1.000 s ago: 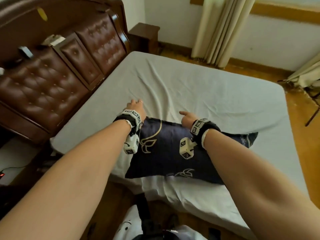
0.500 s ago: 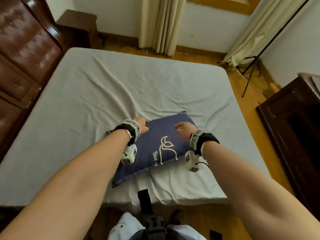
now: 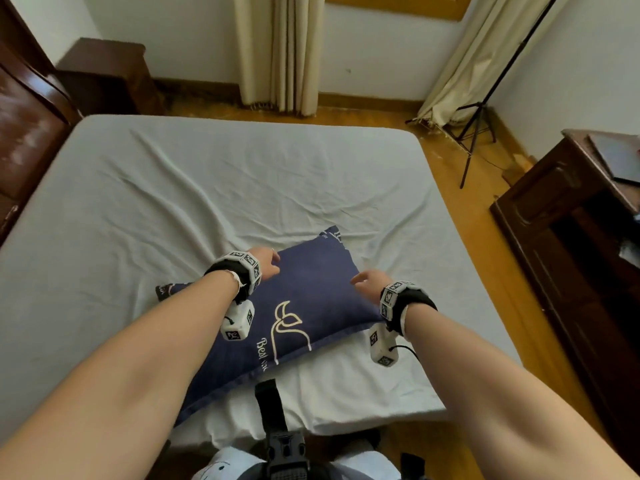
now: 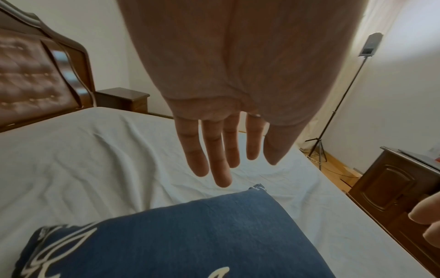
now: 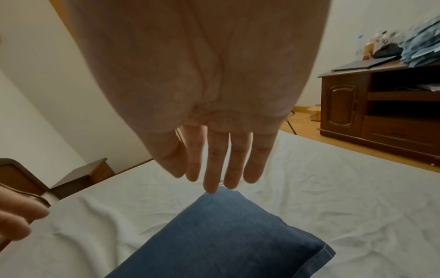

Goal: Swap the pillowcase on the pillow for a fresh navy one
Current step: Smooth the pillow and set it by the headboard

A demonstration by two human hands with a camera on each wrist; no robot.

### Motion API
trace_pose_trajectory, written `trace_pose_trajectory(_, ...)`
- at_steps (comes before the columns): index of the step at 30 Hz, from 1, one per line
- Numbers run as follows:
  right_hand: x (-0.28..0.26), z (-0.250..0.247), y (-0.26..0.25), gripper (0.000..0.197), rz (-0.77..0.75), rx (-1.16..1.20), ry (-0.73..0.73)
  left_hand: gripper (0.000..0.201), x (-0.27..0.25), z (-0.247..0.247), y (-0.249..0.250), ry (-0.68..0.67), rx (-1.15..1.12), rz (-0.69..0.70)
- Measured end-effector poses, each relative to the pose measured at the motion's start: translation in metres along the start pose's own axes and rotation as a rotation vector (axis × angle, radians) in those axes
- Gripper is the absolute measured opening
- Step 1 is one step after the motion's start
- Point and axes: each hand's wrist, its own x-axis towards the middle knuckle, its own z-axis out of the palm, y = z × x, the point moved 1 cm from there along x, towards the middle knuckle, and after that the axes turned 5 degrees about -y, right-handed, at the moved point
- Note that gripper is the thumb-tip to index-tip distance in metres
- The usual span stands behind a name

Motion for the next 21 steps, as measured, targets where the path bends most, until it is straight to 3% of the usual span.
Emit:
trace_pose_trajectory(7, 0.043, -0.046, 0.064, 0.030, -0.032, -0.039, -0.073, 0.046, 0.010, 0.039, 0.064, -0.042, -0.036, -0.106)
trace_pose_trajectory(13, 0.079, -0.035, 0.082, 0.028, -0.035, -0.102, -0.193, 0.048, 0.024, 0.061, 0.075, -0.106, -0.051, -0.204)
trace_pose_trajectory(17, 0.108, -0.029, 0.091, 0.031, -0.029, -0.108, -0.208, 0.052, 0.059, 0.071, 0.072, -0.120, -0.008, -0.242)
trace_pose_trajectory(21, 0.147, -0.019, 0.109, 0.046, 0.034, -0.077, -0.205, 0.073, 0.115, 0.096, 0.073, -0.184, 0.077, -0.237)
